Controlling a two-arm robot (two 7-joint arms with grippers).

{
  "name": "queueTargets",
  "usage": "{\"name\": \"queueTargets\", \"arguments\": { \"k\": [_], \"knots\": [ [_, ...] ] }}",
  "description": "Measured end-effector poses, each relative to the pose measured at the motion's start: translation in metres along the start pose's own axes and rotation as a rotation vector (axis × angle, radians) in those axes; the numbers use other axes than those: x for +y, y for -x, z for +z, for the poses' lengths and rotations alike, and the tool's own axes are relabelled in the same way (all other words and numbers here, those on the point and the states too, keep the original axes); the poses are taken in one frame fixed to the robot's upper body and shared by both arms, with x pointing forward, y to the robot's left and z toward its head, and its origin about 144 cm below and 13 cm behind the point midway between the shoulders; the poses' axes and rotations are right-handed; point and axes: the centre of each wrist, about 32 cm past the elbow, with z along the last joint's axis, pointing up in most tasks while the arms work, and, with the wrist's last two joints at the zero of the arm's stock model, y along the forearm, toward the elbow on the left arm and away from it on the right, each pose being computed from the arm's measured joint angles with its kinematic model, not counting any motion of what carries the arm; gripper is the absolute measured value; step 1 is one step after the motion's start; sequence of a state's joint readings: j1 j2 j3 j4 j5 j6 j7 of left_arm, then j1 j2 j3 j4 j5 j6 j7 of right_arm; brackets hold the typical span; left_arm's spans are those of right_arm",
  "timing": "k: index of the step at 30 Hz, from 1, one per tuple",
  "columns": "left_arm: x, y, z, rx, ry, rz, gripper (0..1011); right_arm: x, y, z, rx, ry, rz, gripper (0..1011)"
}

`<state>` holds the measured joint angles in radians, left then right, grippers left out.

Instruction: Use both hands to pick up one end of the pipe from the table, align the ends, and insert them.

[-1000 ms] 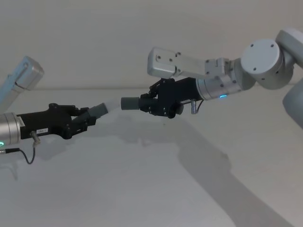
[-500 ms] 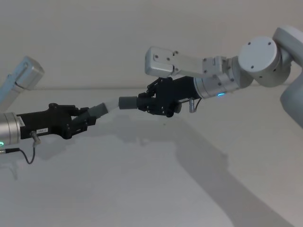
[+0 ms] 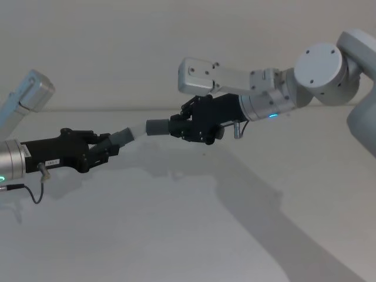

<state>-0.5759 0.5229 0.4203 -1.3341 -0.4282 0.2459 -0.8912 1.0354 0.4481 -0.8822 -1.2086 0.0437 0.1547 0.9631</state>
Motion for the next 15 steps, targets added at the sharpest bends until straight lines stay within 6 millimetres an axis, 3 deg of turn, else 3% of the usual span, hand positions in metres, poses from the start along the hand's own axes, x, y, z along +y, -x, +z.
{"name": "queueTargets", "arguments": {
  "k": [15],
  "knots": [
    [0.0,0.0,0.0,0.0,0.0,0.0,331,-0.0007,-0.0027,0.0019,-0.017,0.009,0.011,255]
  ]
}}
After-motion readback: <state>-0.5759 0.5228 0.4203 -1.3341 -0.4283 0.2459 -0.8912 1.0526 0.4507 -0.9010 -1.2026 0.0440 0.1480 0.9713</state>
